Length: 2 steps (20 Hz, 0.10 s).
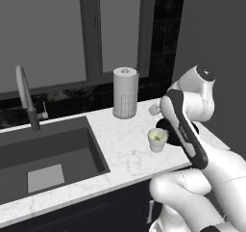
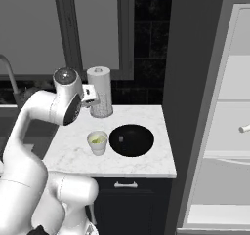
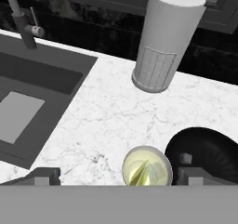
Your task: Grab a lemon wedge from the fridge and one ice cube from the ice bowl, and put them in the glass of lemonade.
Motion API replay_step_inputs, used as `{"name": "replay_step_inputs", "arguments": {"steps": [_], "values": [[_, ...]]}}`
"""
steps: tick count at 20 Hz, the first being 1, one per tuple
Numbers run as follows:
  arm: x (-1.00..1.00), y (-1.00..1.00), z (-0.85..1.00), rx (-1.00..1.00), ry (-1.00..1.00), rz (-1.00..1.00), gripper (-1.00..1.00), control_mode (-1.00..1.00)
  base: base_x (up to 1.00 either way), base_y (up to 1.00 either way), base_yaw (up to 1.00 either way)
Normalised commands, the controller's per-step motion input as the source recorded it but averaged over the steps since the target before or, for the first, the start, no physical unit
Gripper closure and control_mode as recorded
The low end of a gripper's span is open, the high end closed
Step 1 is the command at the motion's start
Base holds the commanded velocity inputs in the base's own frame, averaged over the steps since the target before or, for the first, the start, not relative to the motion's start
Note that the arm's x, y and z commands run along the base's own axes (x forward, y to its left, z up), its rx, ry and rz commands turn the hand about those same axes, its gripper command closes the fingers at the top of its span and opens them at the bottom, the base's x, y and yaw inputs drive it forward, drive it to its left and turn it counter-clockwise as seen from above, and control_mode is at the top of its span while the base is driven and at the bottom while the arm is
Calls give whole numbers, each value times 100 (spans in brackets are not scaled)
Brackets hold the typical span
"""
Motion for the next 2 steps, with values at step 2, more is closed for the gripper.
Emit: {"name": "replay_step_inputs", "arguments": {"steps": [2], "values": [[-16, 0, 82, 9, 0, -14, -100, -100, 0, 0, 0]]}}
